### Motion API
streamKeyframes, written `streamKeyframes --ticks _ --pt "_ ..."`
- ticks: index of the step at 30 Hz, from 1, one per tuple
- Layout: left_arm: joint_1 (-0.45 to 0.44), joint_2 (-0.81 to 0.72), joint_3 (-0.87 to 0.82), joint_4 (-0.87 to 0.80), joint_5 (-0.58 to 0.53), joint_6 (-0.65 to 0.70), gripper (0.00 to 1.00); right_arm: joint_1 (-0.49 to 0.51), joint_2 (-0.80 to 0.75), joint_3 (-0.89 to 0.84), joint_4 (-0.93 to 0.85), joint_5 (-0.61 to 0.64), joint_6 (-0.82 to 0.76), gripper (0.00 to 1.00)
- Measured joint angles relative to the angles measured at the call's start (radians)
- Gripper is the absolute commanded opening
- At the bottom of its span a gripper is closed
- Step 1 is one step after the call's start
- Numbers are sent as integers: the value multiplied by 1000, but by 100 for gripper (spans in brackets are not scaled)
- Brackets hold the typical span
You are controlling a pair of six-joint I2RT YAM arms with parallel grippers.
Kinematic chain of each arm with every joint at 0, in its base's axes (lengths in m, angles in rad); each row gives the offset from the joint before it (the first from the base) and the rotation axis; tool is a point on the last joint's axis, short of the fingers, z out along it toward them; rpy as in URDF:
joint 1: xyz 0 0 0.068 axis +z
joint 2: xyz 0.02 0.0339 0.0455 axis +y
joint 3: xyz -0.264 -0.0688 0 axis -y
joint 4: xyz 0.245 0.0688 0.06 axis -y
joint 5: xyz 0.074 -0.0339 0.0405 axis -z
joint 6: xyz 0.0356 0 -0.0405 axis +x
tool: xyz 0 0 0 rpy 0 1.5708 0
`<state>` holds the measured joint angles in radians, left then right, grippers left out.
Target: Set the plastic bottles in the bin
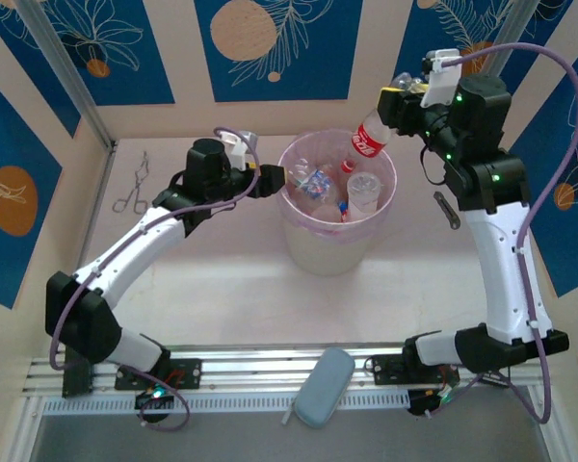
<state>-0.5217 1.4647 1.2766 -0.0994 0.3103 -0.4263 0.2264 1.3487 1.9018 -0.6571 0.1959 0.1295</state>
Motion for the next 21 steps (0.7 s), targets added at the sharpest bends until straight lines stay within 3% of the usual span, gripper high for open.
streamKeyframes --ticks 21 --pt "-19 64 58 15 -8 5 67 21 222 -7 -40 -14 -100 35"
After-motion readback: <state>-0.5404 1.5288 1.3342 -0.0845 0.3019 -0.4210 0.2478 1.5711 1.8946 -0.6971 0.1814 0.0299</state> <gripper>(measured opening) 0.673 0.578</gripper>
